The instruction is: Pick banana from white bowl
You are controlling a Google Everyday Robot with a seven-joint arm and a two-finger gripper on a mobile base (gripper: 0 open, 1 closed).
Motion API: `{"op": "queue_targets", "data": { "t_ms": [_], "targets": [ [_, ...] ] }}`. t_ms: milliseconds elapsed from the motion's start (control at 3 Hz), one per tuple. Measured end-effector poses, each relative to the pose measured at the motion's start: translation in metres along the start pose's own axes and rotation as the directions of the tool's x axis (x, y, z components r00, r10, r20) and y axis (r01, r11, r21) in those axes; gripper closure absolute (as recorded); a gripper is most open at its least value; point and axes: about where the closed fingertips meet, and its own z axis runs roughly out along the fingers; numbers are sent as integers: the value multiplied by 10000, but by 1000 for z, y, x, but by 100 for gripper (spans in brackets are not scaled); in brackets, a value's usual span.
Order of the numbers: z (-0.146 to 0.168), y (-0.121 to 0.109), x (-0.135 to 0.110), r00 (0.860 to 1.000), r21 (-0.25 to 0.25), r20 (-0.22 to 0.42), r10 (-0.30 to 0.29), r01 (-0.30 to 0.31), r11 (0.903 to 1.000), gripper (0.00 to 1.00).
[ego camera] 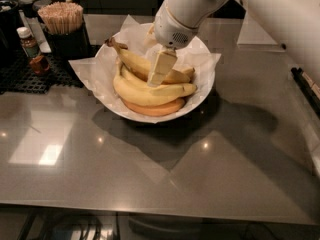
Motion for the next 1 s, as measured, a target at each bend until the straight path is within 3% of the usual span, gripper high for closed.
{"op": "queue_targets", "data": {
  "t_ms": [333, 1000],
  "targets": [
    [-1, 7, -5, 10000, -51, -97, -14, 13, 10000, 30],
    [6, 6, -1, 9998, -33, -58, 164, -164, 9999, 31]
  ]
}}
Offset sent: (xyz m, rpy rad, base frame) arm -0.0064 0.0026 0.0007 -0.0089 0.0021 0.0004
